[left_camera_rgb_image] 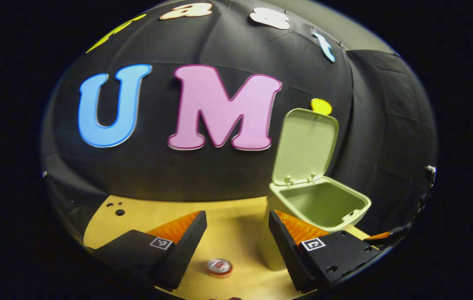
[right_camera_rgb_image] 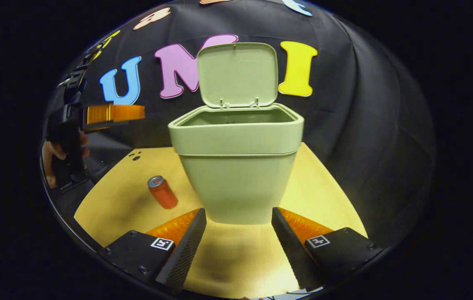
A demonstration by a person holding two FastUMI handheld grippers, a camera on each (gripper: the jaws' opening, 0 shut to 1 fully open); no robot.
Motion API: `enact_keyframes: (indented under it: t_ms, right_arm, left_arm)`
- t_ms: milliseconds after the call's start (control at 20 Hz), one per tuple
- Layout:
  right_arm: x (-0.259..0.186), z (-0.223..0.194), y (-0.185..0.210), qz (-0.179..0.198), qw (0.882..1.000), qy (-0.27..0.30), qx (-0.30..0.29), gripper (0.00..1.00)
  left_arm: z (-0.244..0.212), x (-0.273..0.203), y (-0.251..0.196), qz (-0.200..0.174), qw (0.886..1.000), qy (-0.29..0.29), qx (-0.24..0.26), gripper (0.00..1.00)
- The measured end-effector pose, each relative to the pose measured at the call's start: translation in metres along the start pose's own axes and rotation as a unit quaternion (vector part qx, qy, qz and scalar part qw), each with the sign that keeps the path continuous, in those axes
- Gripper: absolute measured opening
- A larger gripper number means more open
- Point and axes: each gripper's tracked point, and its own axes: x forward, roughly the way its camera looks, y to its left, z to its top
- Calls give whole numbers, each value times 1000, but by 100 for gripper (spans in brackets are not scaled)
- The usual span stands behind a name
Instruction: Press the lid of the desktop garbage bin to open it, pick up the crumpled paper on the desktop and throw it into the bin, then pick up the pop can on the desktop and drop it into the bin, and finally close the garbage bin lid.
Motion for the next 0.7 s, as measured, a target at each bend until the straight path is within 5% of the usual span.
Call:
enact_keyframes:
  t_ms: [700]
  right_arm:
    - [55, -37, 135, 105, 991, 25, -73, 99]
  left_arm:
    - [-120, -136, 161, 176, 977, 73, -94, 96]
